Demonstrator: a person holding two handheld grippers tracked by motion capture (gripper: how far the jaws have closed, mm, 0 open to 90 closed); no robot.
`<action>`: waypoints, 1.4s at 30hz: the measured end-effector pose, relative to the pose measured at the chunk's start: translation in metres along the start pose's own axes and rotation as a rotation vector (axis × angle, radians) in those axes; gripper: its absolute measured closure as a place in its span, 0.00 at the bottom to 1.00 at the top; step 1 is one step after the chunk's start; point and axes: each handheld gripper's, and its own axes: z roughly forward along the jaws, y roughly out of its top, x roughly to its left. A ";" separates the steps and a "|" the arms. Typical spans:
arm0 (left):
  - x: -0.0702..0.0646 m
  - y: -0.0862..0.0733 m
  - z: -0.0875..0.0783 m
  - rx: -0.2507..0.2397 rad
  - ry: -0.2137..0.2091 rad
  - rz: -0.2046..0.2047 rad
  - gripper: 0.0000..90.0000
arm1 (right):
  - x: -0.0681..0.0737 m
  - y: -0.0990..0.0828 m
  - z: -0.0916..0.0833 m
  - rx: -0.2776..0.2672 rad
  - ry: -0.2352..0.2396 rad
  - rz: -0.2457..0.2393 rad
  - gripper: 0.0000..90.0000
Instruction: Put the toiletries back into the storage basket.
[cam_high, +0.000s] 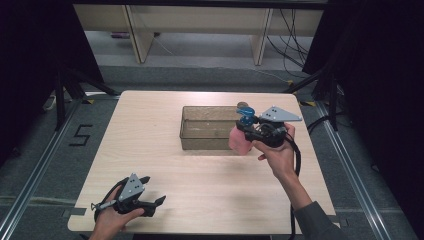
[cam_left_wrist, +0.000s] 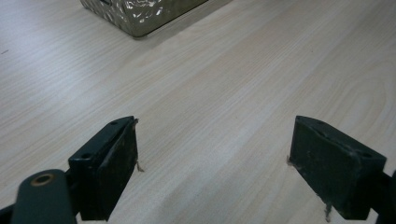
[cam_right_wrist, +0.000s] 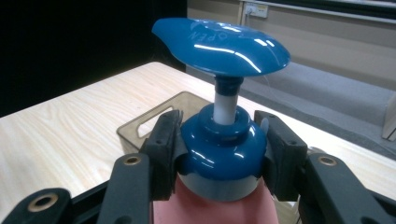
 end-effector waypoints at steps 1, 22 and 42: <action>0.001 0.000 0.000 0.001 -0.005 0.005 0.17 | -0.001 0.001 0.001 0.003 -0.005 -0.024 0.60; 0.000 0.001 0.001 -0.002 -0.008 0.010 0.17 | -0.026 0.017 0.033 0.008 -0.056 0.024 0.60; -0.001 0.001 0.000 0.002 -0.020 0.004 0.16 | -0.045 0.007 0.064 0.036 -0.120 0.071 0.60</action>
